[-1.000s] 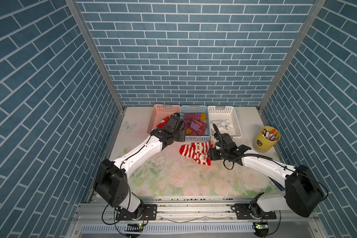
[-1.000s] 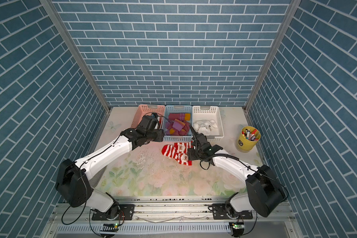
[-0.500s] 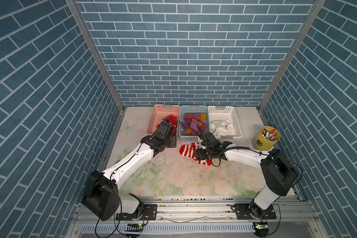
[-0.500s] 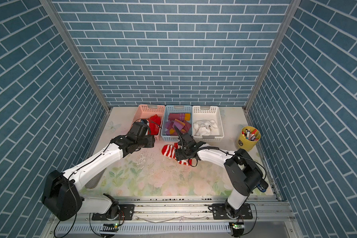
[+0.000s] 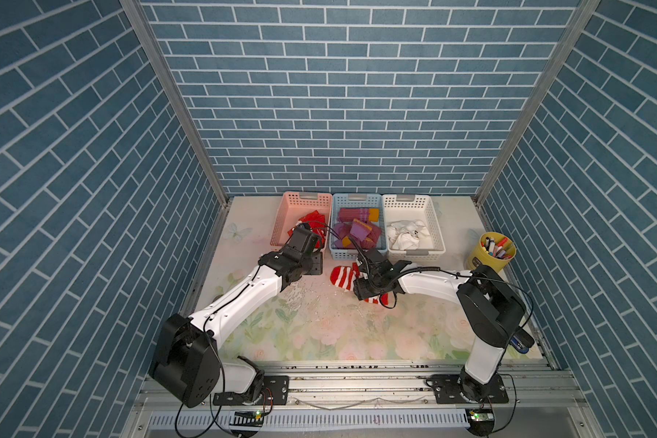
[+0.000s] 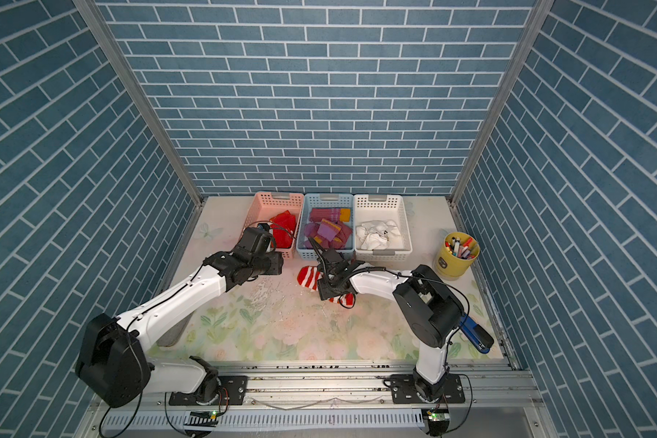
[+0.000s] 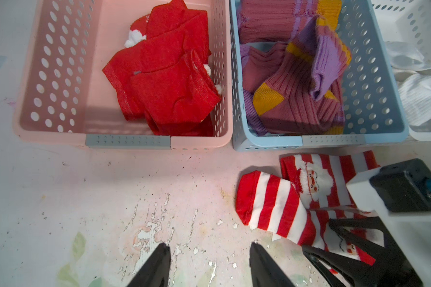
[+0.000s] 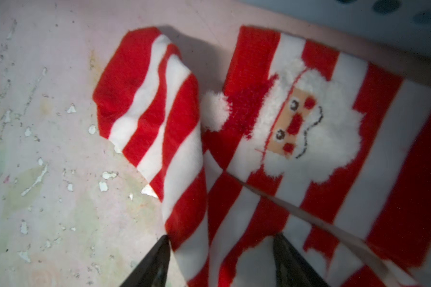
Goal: Sort the socks into the basket by color
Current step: Pick up the sock at the center of the board.
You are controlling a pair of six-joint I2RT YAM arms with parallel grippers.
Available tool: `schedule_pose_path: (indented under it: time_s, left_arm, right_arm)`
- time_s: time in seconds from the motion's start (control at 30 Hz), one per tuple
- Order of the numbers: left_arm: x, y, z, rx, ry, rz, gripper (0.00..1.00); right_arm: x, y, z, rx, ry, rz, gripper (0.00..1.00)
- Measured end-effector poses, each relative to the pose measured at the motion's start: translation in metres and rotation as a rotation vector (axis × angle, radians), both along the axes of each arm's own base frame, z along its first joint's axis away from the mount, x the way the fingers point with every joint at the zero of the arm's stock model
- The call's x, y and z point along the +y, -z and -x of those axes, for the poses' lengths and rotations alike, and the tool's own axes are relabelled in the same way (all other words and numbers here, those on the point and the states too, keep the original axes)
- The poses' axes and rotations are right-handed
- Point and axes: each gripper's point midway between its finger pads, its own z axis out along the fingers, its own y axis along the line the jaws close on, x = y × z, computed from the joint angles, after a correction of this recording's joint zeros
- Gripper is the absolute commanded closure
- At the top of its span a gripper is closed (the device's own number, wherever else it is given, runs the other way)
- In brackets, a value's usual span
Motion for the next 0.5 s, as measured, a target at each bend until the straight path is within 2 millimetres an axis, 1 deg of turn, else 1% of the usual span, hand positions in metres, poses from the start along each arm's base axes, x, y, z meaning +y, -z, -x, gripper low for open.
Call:
schedule_pose_path:
  time_s: [0.2,0.33,0.5]
  left_arm:
    - [0.0014,0.0007,-0.0004,0.003,-0.004,0.002,0.46]
    - [0.0014,0.0007,-0.0004,0.003,-0.004,0.002,0.46]
    - [0.0037,-0.0009,-0.0006,-0.001,-0.009,0.004,0.47]
  right_arm:
    - [-0.0001,0.0043,-0.0021,0.011,0.017,0.016,0.56]
    - [0.0008,0.0041,-0.0016,0.011,0.015,0.014,0.64]
    - [0.002,0.0042,0.0,0.016,0.01,0.011,0.8]
